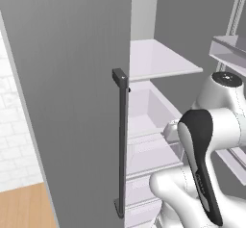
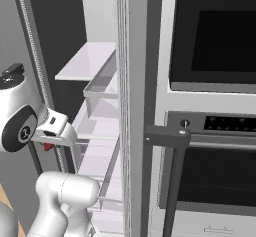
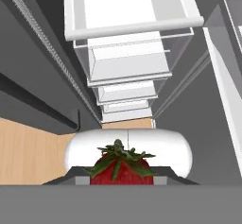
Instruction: Take the strawberry from the fridge and place it on top of the pancake, located on the dining counter.
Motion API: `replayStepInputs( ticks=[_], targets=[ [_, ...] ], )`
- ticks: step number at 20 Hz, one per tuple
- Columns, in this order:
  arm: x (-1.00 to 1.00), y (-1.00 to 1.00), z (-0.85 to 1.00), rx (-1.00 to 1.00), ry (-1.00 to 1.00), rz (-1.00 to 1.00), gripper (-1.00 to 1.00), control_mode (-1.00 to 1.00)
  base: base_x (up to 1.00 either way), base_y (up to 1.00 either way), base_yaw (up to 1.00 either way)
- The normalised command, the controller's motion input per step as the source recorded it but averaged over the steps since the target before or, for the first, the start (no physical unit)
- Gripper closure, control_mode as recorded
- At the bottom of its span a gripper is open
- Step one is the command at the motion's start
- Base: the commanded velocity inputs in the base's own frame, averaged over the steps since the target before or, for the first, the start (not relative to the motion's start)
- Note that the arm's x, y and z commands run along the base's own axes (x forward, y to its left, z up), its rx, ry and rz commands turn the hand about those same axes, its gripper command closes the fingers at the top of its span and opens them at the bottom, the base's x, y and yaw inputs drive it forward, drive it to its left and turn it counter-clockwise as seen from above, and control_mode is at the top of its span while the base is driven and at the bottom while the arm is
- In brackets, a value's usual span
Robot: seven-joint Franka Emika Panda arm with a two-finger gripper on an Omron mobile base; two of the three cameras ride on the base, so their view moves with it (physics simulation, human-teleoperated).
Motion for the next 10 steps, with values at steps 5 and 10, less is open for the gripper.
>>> replayStepInputs(
  ticks=[5,10],
  targets=[
    [-0.2,0.28,-0.02,0.0,0.0,0.0,1.0,-1.0,0.0,0.0,0.0],
    [0.0,0.0,0.0,0.0,0.0,0.0,1.0,1.0,-0.83,0.38,0.0]
  ],
)
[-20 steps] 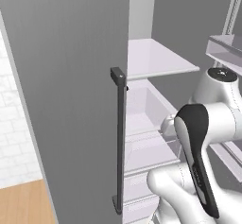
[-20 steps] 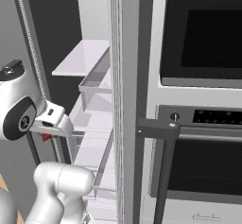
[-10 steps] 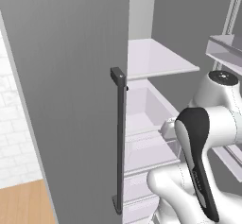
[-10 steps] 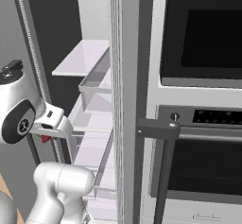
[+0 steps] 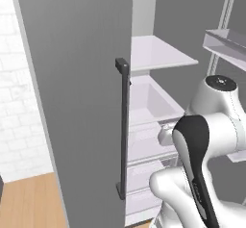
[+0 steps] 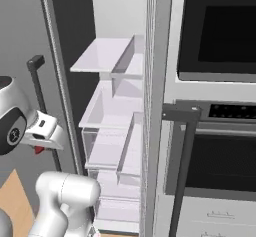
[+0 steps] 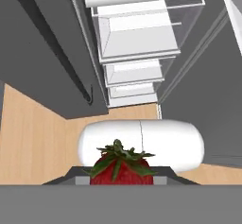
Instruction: Take the strawberry from the fridge and place it on top of the pancake, located on the dining counter.
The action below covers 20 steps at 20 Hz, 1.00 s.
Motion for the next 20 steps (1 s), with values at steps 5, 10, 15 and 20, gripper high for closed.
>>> replayStepInputs(
  ticks=[5,10,15,20],
  targets=[
    [0.0,0.0,0.0,0.0,0.0,0.0,1.0,1.0,-0.9,0.11,-0.1],
    [0.0,0.0,0.0,0.0,0.0,0.0,1.0,1.0,-0.98,-0.33,-0.3],
    [0.0,0.0,0.0,0.0,0.0,0.0,1.0,1.0,-0.8,-0.63,-0.48],
    [0.0,0.0,0.0,0.0,0.0,0.0,1.0,1.0,-0.1,-0.8,-0.68]
  ],
)
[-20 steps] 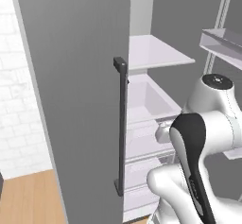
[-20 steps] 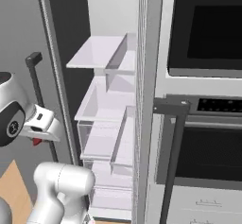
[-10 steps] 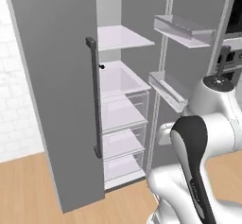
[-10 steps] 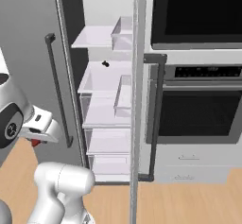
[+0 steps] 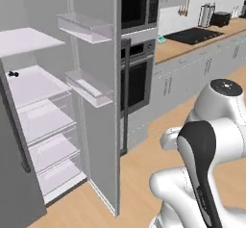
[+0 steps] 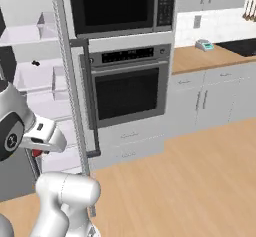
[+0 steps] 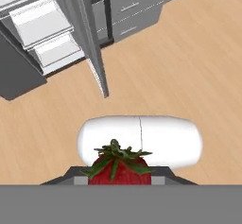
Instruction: Take the strawberry from the fridge and place it on top of the pancake, located on the dining counter.
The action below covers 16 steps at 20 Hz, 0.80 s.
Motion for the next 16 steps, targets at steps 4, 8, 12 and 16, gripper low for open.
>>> replayStepInputs(
  ticks=[4,8,12,16],
  targets=[
    [0.0,0.0,0.0,0.0,0.0,0.0,1.0,1.0,0.01,-0.99,-0.68],
    [0.0,0.0,0.0,0.0,0.0,0.0,1.0,1.0,0.22,-1.0,-0.58],
    [0.0,0.0,0.0,0.0,0.0,0.0,1.0,1.0,0.59,-0.69,-0.49],
    [0.0,0.0,0.0,0.0,0.0,0.0,1.0,1.0,-0.47,-0.35,-0.48]
  ],
)
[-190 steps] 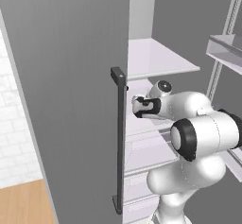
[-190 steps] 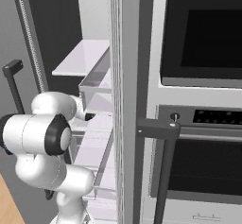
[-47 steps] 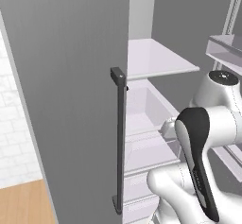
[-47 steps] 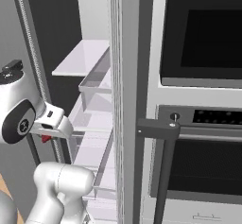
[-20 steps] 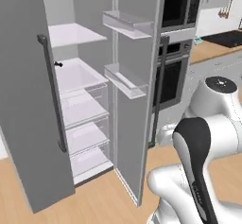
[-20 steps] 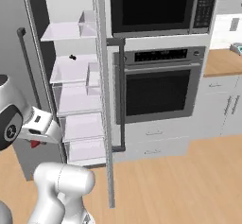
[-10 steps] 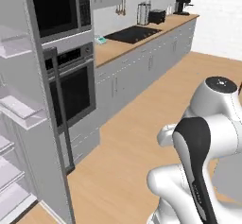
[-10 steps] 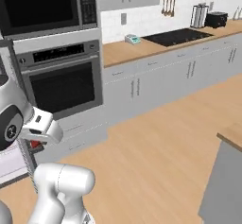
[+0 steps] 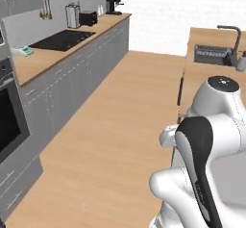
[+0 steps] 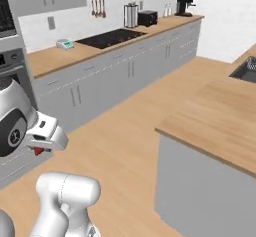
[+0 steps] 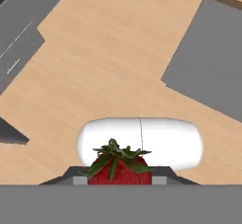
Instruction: Take the strawberry from the fridge and place it on top of the pancake, located on the dining counter.
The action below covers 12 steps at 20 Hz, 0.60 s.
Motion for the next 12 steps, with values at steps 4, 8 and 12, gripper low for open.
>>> replayStepInputs(
  ticks=[4,8,12],
  targets=[
    [0.0,0.0,0.0,0.0,0.0,0.0,1.0,1.0,-0.13,-0.55,-0.73],
    [0.0,0.0,0.0,0.0,0.0,0.0,1.0,1.0,0.0,-1.0,-0.57],
    [0.0,0.0,0.0,0.0,0.0,0.0,1.0,1.0,0.01,-1.0,-0.43]
  ],
)
